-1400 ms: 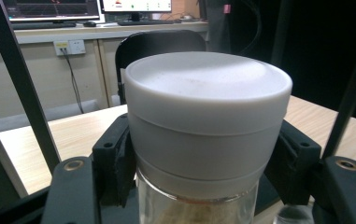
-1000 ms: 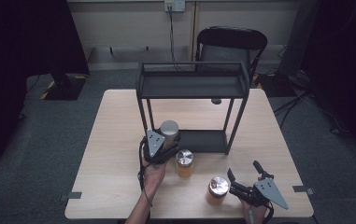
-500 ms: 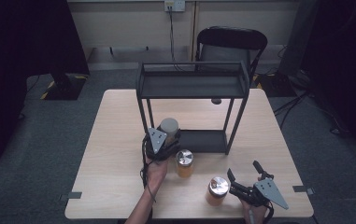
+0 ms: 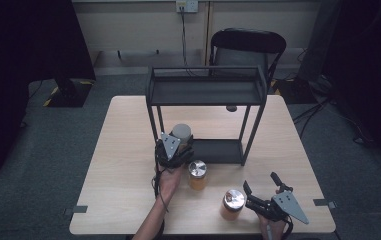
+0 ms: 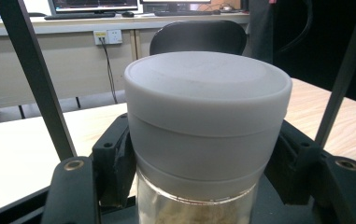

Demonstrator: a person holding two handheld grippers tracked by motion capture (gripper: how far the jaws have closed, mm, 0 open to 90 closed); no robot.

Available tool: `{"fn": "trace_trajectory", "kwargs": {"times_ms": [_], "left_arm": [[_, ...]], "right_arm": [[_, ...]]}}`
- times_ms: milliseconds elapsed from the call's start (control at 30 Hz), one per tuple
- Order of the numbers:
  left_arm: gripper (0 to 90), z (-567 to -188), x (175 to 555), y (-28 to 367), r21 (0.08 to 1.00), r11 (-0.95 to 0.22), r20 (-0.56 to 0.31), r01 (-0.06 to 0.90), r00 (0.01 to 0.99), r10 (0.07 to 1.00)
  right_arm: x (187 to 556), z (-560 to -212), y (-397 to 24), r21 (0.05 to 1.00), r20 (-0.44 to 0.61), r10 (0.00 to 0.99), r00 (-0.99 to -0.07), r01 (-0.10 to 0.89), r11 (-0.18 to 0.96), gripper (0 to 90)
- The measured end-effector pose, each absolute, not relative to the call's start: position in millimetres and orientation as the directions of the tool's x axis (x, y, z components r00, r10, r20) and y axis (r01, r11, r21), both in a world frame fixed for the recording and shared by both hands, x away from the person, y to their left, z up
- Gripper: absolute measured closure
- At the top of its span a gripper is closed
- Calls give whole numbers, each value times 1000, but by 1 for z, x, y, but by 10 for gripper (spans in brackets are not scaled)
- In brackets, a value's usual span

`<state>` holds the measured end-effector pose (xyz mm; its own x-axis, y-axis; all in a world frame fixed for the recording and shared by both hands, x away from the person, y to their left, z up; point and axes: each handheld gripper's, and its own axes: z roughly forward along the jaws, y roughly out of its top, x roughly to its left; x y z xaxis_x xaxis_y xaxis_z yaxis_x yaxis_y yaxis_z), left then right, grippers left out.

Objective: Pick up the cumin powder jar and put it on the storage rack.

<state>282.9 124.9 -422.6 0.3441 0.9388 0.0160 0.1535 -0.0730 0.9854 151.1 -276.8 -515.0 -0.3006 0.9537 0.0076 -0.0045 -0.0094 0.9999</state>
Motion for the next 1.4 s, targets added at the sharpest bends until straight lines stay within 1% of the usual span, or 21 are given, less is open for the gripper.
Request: {"fn": "trace_trajectory", "kwargs": {"times_ms": [133, 400, 600, 867, 1400], "left_arm": [[346, -424, 285, 123, 985, -87, 31, 152, 337, 941], [346, -428, 290, 117, 984, -83, 28, 155, 326, 945], [346, -430, 294, 115, 981, -79, 21, 178, 307, 952], [346, -432, 296, 115, 980, -95, 38, 177, 301, 953], [343, -437, 295, 114, 981, -81, 26, 174, 297, 955]], "right_arm": [[151, -515, -277, 1000, 7, 953, -303, -5, -9, 18], [151, -515, -278, 1000, 7, 952, -306, -4, -8, 17], [151, -515, -278, 1000, 6, 952, -306, -5, -8, 18], [151, -515, -277, 1000, 6, 953, -304, -6, -8, 20], [151, -515, -277, 1000, 6, 953, -303, -7, -8, 21]]}}
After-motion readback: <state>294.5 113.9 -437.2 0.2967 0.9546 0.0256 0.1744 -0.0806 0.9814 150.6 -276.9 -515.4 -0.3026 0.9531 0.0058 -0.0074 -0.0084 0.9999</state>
